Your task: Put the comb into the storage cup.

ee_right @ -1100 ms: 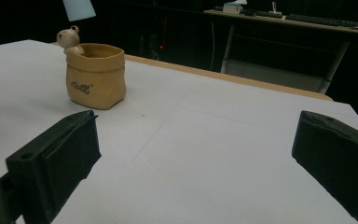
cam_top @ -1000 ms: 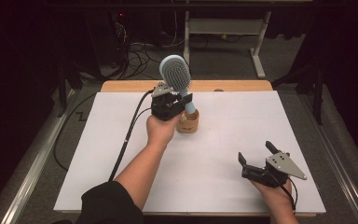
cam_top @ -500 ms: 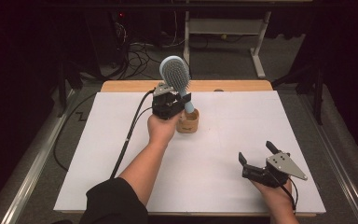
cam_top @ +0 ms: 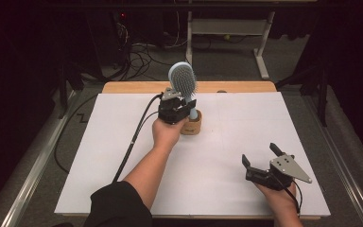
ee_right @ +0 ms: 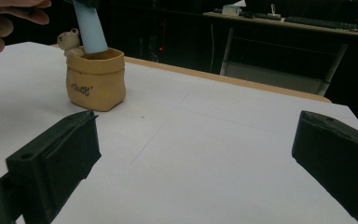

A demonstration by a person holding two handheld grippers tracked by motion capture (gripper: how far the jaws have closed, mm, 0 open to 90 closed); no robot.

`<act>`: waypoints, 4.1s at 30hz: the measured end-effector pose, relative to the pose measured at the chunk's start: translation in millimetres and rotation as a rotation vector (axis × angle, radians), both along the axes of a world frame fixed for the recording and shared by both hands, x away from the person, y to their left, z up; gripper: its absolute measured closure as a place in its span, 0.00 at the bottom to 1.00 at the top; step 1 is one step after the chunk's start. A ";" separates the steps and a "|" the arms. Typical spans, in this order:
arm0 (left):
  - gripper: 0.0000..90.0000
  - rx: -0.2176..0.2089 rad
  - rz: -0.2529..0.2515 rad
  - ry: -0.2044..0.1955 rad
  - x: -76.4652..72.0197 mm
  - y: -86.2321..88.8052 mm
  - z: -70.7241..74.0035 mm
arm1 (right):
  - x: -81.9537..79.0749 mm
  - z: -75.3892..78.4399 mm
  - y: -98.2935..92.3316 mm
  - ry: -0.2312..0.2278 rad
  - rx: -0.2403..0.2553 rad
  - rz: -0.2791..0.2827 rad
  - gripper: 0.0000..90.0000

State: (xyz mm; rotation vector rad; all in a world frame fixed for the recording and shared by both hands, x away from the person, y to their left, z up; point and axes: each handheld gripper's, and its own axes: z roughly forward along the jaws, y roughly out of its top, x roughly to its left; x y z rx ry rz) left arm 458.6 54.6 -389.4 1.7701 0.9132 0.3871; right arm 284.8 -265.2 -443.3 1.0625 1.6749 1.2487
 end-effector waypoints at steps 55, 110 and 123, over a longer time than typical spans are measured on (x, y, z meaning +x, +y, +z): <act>0.78 0.186 0.004 0.036 6.3 -31.0 -6.6 | -1.3 1.8 -1.9 -0.008 0.011 0.001 0.02; 0.39 0.105 0.048 0.041 -1.2 -17.1 -14.6 | -0.9 2.1 -2.5 -0.006 0.019 -0.002 0.02; 0.26 0.066 0.033 0.028 -2.0 -9.4 -6.6 | -1.2 2.5 -2.6 -0.010 0.020 -0.005 0.02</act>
